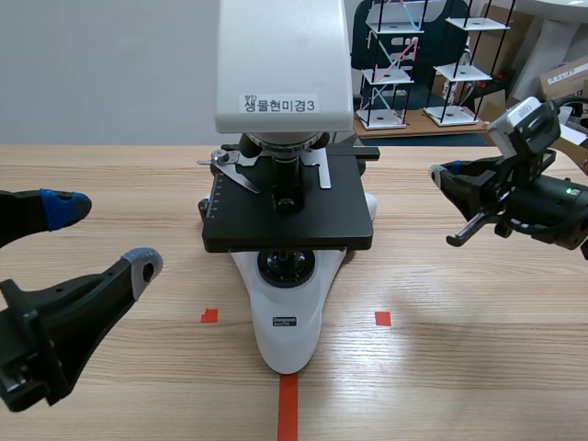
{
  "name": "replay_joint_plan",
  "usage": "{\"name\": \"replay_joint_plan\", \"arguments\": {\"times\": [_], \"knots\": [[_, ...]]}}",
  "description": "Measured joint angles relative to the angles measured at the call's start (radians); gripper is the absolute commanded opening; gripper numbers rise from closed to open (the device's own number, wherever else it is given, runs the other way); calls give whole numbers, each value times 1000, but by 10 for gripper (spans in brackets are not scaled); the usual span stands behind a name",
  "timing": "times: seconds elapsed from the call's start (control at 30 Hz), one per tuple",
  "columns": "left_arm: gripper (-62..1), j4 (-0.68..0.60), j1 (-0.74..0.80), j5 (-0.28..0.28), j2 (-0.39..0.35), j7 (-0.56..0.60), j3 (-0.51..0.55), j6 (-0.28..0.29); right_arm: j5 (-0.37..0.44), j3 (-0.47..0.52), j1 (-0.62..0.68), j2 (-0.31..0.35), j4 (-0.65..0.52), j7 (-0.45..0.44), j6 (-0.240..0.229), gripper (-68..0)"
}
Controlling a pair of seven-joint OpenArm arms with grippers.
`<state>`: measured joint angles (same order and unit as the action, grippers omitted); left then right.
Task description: Point at the fine focus knob
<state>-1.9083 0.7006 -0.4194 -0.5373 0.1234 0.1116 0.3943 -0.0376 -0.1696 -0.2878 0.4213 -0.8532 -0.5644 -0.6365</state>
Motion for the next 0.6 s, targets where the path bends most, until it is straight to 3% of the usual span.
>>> {"name": "replay_joint_plan", "arguments": {"times": [0.6], "knots": [[-67, 0, 0, 0, 0, -4, 0, 0, 0, 0, 0, 0, 0, -9, 0, -677]]}}
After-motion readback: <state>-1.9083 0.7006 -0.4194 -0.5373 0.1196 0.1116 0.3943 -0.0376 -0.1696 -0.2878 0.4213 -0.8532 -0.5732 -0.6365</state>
